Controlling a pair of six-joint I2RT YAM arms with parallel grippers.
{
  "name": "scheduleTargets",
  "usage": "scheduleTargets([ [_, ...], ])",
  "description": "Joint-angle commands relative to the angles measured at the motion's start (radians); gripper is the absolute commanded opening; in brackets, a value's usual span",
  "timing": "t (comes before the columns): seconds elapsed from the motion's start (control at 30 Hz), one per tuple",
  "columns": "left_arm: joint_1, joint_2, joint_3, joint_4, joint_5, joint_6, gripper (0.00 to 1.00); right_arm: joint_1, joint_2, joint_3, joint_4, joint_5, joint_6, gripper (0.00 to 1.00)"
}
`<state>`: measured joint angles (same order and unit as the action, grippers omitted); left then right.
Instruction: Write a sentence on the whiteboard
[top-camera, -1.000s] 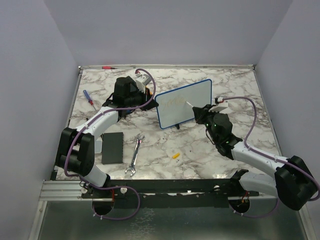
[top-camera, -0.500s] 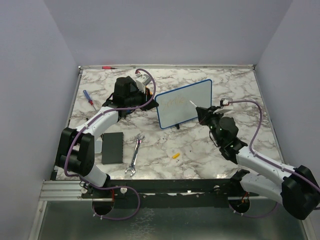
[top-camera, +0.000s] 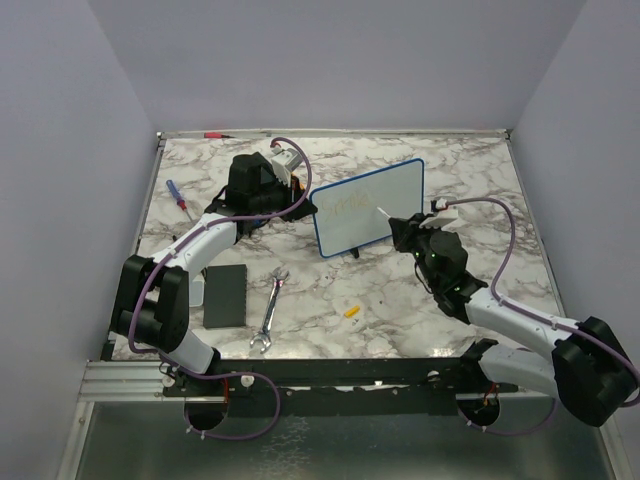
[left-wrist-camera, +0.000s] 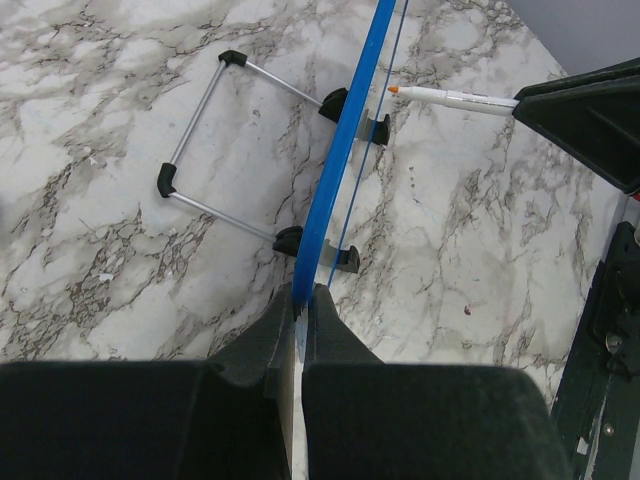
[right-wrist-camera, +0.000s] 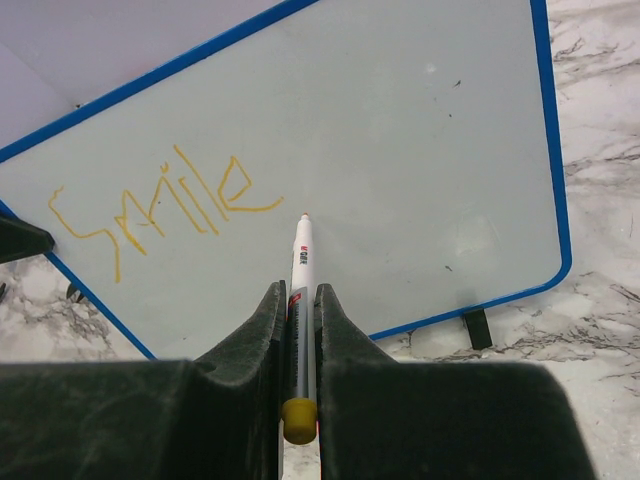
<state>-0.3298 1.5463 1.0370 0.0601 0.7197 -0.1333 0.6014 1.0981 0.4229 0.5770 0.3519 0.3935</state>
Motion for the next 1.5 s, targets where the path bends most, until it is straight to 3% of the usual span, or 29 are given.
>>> scheduleTargets([
  [0.0,-0.008,-0.023,-0.012,-0.006,-0.003,0.007,0.00,0.000,0.013,0.032,0.036,0.017,-0.015,0.01],
  [1.47,-0.011,-0.025,-0.011,-0.007,0.000,0.007,0.00,-0.001,0.050,0.041,0.033,0.069,-0.018,0.01],
])
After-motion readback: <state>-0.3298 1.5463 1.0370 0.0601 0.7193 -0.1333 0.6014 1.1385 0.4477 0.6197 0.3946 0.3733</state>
